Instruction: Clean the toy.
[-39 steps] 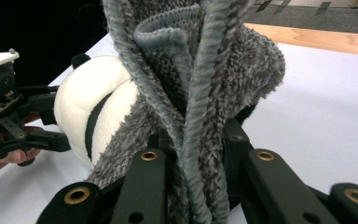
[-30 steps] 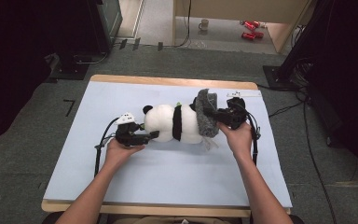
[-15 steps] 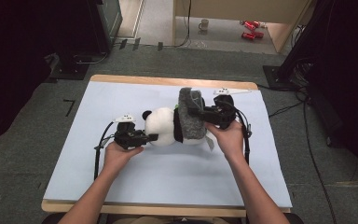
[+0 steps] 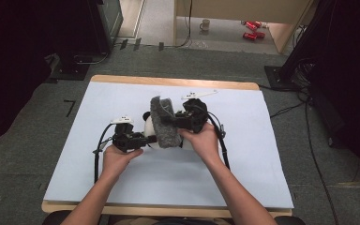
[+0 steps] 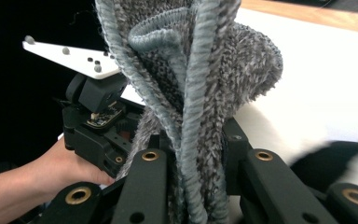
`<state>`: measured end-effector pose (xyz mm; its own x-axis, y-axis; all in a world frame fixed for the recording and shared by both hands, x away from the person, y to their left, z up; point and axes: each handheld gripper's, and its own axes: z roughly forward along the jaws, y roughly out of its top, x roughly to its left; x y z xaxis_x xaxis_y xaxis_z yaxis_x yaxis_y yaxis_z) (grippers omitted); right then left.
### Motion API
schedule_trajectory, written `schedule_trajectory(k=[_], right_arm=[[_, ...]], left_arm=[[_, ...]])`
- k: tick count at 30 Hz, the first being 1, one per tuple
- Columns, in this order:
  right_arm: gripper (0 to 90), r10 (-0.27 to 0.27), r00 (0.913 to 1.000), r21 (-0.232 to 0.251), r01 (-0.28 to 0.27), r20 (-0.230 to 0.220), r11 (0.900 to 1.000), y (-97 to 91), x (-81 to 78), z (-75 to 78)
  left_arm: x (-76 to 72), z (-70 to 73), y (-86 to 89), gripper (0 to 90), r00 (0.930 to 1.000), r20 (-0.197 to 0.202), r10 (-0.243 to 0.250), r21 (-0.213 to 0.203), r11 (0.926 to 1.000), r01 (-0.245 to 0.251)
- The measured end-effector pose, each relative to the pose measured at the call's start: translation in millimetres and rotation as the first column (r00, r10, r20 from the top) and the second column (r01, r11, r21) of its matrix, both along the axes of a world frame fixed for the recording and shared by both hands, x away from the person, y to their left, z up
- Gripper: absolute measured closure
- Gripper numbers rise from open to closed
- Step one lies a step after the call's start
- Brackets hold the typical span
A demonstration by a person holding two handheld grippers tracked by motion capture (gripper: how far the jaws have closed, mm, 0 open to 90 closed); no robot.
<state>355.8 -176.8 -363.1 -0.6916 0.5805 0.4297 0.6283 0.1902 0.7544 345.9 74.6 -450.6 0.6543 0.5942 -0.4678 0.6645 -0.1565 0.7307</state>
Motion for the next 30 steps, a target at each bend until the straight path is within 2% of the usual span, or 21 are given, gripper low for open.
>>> schedule_trajectory(k=[2, 5, 6, 8, 10, 11, 18, 22, 30], right_arm=[[77.3, 0.009, 0.9998, -0.010, -0.009, -0.017, 0.9999, 10.3, 2.9, -6.4], [77.3, 0.005, 0.9993, -0.053, -0.007, -0.036, 0.9985, 21.8, 6.6, -15.9], [77.3, 0.005, 0.9993, -0.058, -0.007, -0.037, 0.9983, 23.4, 7.8, -18.2], [77.3, -0.005, 0.9996, -0.070, 0.003, -0.029, 0.9975, 24.3, 9.0, -20.6], [77.4, -0.003, 1.0000, -0.118, 0.002, -0.006, 0.9930, 25.1, 8.3, -21.7], [77.4, -0.004, 1.0000, -0.124, 0.003, -0.006, 0.9922, 24.1, 8.8, -22.4], [77.4, -0.037, 0.9993, -0.174, 0.037, 0.004, 0.9841, 6.1, 11.1, -21.3], [77.6, -0.073, 0.9972, -0.158, 0.070, -0.015, 0.9850, -14.1, 10.9, -22.2], [77.9, -0.113, 0.9936, -0.153, 0.112, 0.003, 0.9818, -39.4, 5.8, -14.6]], left_arm=[[0.7, 0.4, 0.6, 58.6, 0.9999, -0.003, 0.010, -0.003, 0.9999, -0.010], [-0.3, 1.5, -0.7, 58.4, 0.9998, 0.003, 0.019, 0.010, 0.9998, -0.019], [0.3, 1.0, -0.8, 58.5, 0.9997, -0.007, 0.025, 0.008, 0.9996, -0.025], [2.0, -1.1, -1.1, 58.5, 0.9994, -0.016, 0.030, 0.005, 0.9995, -0.030], [3.6, -2.4, -2.1, 58.5, 0.9993, -0.022, 0.031, 0.011, 0.9995, -0.031], [4.4, -2.8, -2.3, 58.5, 0.9991, -0.025, 0.033, 0.009, 0.9994, -0.033], [9.7, -5.7, 1.6, 58.6, 0.9975, -0.052, 0.048, -0.001, 0.9988, -0.048], [10.5, -5.2, 0.9, 58.7, 0.9988, -0.036, 0.034, 0.005, 0.9994, -0.034], [12.2, -7.6, 4.4, 58.7, 0.9990, -0.039, 0.023, 0.000, 0.9997, -0.023]])
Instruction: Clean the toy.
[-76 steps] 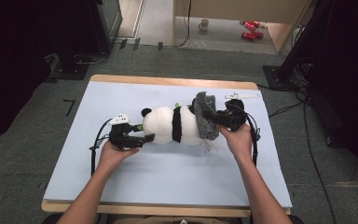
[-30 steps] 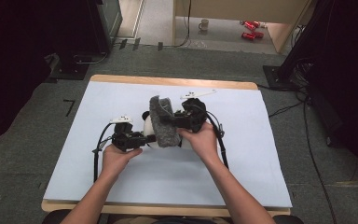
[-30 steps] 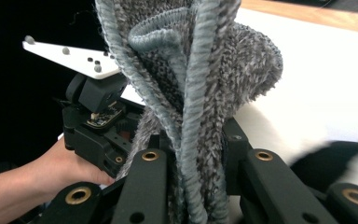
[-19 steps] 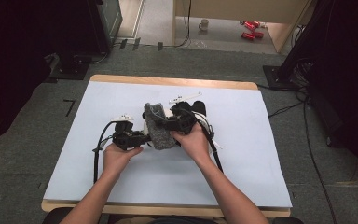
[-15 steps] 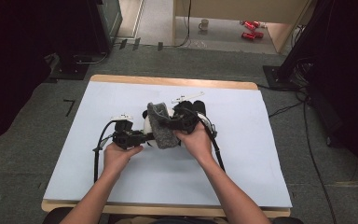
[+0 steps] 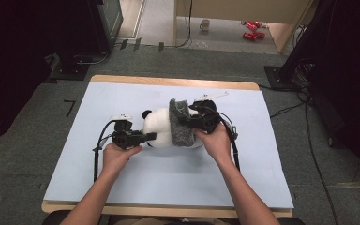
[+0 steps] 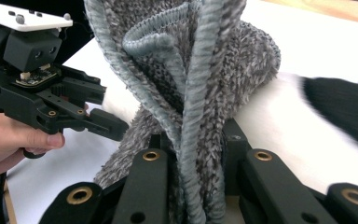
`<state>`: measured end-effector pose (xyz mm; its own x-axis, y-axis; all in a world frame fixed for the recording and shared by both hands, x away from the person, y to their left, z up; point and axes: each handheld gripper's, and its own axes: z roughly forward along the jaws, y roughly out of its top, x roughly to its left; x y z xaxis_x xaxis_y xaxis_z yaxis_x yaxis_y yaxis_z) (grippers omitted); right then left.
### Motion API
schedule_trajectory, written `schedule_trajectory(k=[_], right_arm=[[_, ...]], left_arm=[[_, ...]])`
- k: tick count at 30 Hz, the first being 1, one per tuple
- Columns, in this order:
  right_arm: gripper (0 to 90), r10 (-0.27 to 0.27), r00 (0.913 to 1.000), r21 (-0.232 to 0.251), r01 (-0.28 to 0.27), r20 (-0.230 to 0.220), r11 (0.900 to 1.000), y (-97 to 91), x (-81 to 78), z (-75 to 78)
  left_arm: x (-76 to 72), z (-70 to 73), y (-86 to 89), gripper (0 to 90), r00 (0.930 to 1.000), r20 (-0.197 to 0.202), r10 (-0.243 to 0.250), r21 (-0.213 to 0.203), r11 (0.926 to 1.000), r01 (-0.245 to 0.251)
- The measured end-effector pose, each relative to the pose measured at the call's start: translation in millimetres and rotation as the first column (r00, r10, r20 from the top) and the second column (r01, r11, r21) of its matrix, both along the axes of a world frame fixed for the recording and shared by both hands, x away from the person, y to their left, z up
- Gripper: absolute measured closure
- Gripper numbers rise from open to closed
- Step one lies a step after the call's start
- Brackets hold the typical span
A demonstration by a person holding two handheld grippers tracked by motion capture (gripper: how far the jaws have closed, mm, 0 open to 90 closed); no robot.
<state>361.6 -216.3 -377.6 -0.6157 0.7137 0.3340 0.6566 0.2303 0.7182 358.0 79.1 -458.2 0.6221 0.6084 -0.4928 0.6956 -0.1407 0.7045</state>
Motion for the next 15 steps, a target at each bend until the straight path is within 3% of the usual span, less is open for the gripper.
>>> schedule_trajectory(k=[8, 15], right_arm=[[77.7, -0.070, 0.9975, 0.015, 0.070, 0.015, 0.9975, -37.2, -2.7, 8.0], [77.7, -0.108, 0.9941, 0.014, 0.108, 0.015, 0.9941, -57.4, -4.5, 8.5]], left_arm=[[1.9, -0.3, 0.1, 58.6, 0.9999, -0.010, 0.005, -0.006, 1.0000, -0.005], [1.8, 0.2, 0.0, 58.5, 1.0000, 0.000, -0.003, 0.011, 0.9999, 0.003]])
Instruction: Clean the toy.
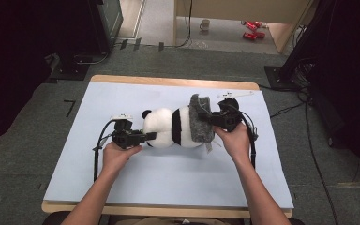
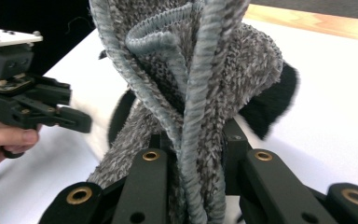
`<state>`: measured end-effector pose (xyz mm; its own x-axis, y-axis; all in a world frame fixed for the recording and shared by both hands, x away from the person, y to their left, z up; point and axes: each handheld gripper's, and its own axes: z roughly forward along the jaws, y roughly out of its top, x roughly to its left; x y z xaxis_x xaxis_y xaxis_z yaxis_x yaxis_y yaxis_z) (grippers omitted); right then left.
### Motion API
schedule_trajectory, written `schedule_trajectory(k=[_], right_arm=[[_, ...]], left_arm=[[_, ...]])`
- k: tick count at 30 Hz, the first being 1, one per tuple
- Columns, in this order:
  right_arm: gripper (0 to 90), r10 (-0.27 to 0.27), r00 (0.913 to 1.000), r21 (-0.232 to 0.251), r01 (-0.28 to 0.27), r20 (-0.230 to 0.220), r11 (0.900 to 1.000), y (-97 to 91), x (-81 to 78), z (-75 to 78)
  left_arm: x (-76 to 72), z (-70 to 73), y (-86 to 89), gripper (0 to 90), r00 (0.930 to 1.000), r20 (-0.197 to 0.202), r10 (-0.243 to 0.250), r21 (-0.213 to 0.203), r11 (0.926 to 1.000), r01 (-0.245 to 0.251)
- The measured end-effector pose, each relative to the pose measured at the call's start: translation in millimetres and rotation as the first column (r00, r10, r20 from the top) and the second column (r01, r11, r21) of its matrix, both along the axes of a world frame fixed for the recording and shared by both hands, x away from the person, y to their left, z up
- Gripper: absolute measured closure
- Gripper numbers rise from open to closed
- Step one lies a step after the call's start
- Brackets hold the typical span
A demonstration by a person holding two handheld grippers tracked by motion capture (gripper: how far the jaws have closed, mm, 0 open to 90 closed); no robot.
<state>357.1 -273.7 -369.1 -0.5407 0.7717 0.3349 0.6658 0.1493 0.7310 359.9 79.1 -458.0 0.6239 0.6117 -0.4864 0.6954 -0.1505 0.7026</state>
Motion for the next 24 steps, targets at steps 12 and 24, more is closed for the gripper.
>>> schedule_trajectory(k=[12, 24], right_arm=[[77.8, -0.051, 0.9987, -0.019, 0.051, 0.006, 0.9985, -20.3, -3.0, 2.4], [77.8, 0.097, 0.9944, 0.042, -0.098, 0.044, 0.9943, 40.5, -1.3, 31.9]], left_arm=[[-0.3, -1.6, 0.1, 57.6, 0.9999, 0.000, 0.010, 0.002, 0.9999, -0.010], [-2.4, -0.2, -0.6, 56.5, 1.0000, 0.007, 0.006, 0.009, 0.9999, -0.006]])
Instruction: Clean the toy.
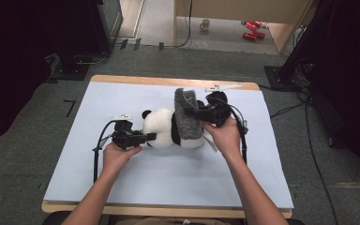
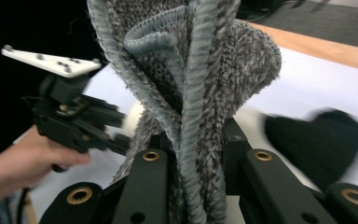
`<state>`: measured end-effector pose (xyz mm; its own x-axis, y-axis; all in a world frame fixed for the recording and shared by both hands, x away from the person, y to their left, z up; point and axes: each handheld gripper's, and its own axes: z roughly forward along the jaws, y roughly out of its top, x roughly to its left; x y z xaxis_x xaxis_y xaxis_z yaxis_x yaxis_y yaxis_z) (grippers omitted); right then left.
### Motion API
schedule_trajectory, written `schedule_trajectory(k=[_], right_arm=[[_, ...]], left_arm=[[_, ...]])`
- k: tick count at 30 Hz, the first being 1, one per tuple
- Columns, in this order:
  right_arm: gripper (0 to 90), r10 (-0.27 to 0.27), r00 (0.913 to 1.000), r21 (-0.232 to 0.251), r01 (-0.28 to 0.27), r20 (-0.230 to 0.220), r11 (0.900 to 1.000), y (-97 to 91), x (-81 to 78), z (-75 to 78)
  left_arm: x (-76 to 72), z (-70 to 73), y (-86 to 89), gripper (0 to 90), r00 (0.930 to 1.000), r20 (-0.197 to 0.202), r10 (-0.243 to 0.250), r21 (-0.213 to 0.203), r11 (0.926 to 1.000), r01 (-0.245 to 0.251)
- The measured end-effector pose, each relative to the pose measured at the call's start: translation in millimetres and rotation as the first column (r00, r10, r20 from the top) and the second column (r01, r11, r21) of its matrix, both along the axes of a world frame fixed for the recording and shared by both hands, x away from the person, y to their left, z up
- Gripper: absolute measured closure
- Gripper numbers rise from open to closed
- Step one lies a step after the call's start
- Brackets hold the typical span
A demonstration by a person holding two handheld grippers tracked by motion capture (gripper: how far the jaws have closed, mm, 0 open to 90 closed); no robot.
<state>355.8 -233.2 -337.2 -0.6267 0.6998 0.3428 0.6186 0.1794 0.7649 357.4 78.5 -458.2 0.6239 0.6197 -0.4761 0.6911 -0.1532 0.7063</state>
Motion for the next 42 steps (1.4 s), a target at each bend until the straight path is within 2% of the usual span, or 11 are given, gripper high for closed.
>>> schedule_trajectory(k=[8, 15, 18, 19, 25, 27, 33, 37, 42], right_arm=[[77.8, 0.085, 0.9956, 0.022, -0.084, -0.040, 0.9962, 59.1, 16.5, -13.2], [77.7, 0.110, 0.9906, 0.037, -0.108, -0.081, 0.9935, 86.7, 24.4, -26.1], [77.6, 0.119, 0.9868, 0.009, -0.119, -0.109, 0.9929, 95.2, 26.4, -34.5], [77.6, 0.117, 0.9869, 0.003, -0.117, -0.111, 0.9931, 95.9, 27.2, -36.7], [77.7, 0.104, 0.9892, -0.027, -0.107, -0.104, 0.9939, 85.6, 29.9, -41.0], [77.6, 0.094, 0.9908, -0.042, -0.099, -0.097, 0.9942, 80.2, 29.3, -40.0], [77.5, 0.032, 0.9952, -0.086, -0.040, -0.093, 0.9954, 52.1, 27.4, -36.6], [77.7, 0.005, 0.9932, -0.040, -0.010, -0.116, 0.9992, 23.7, 26.4, -34.2], [77.6, -0.034, 0.9943, -0.038, 0.030, -0.102, 0.9988, -0.3, 23.7, -27.6]], left_arm=[[-2.6, 2.6, -2.3, 56.3, 0.9999, 0.010, 0.008, -0.003, 1.0000, -0.008], [-7.1, 7.1, -5.9, 56.3, 0.9987, 0.050, 0.006, 0.009, 0.9999, -0.006], [-10.0, 10.6, -8.6, 56.3, 0.9967, 0.081, 0.003, 0.028, 0.9996, -0.005], [-10.3, 11.0, -10.2, 56.3, 0.9970, 0.077, 0.005, 0.039, 0.9992, -0.008], [-8.5, 9.2, -10.5, 56.5, 0.9984, 0.057, -0.001, 0.036, 0.9994, -0.001], [-7.4, 8.6, -8.4, 56.5, 0.9993, 0.039, 0.001, 0.035, 0.9994, -0.002], [-3.9, 5.9, -3.6, 56.7, 0.9998, 0.021, 0.004, 0.031, 0.9995, -0.005], [-1.8, 5.6, -2.2, 56.6, 0.9995, 0.028, -0.012, 0.033, 0.9994, 0.011], [1.9, 4.0, 0.5, 56.6, 0.9999, 0.009, -0.010, 0.024, 0.9997, 0.010]])
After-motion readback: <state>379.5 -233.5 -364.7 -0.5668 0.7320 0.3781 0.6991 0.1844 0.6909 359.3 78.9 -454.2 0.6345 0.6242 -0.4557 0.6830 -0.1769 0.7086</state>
